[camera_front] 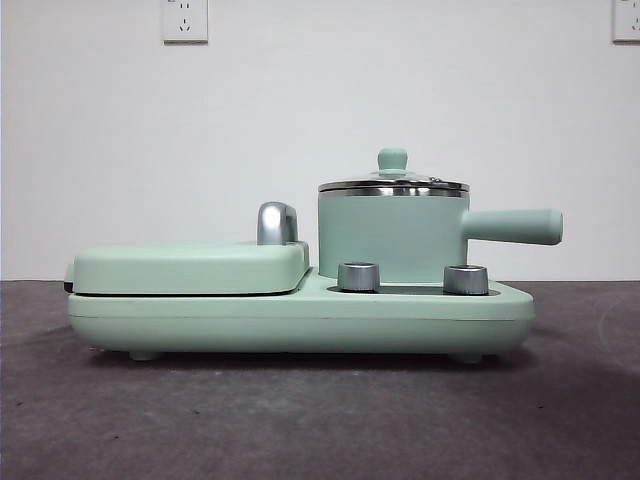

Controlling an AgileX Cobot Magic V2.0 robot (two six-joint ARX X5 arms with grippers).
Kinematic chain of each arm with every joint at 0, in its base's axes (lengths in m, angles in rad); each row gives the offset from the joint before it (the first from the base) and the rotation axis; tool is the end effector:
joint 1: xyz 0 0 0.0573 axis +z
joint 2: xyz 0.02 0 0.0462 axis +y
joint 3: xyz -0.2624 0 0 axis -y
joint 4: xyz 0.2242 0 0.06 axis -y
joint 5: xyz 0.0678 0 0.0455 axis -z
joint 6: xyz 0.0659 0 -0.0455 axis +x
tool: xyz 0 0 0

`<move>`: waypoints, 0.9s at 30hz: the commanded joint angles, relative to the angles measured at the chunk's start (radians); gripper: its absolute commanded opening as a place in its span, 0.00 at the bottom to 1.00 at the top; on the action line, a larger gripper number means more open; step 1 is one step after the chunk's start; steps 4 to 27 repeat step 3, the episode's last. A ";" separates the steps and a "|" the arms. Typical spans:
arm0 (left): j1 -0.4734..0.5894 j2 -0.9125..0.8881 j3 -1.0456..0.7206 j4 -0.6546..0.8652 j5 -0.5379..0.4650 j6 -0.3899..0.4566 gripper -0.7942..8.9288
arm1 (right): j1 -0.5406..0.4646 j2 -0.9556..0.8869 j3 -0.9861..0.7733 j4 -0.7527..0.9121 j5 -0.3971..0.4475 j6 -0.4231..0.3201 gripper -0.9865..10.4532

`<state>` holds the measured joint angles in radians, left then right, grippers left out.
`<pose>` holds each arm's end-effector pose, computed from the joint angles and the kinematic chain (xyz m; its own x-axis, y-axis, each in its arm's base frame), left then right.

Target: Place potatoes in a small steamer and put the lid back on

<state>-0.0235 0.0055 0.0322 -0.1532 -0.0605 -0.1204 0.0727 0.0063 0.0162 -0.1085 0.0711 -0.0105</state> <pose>0.1127 0.0013 0.1541 0.9913 0.0372 -0.1259 -0.0514 0.9924 -0.1116 0.1141 0.0036 0.1542 0.9952 0.0012 -0.0982 -0.0030 0.9998 -0.0174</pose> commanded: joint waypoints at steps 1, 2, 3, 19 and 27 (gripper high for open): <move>0.001 -0.001 -0.019 0.012 0.002 -0.002 0.09 | 0.002 -0.003 -0.004 0.009 0.001 0.010 0.12; 0.001 -0.001 -0.019 0.012 0.002 -0.002 0.09 | 0.002 -0.003 -0.004 0.009 0.001 0.011 0.12; 0.001 -0.001 -0.019 0.012 0.002 -0.002 0.09 | 0.002 -0.003 -0.004 0.009 0.001 0.011 0.12; 0.001 -0.001 -0.019 0.012 0.002 -0.002 0.09 | 0.002 -0.003 -0.004 0.009 0.001 0.011 0.12; 0.001 -0.001 -0.019 0.012 0.002 -0.002 0.09 | 0.002 -0.003 -0.004 0.009 0.001 0.011 0.12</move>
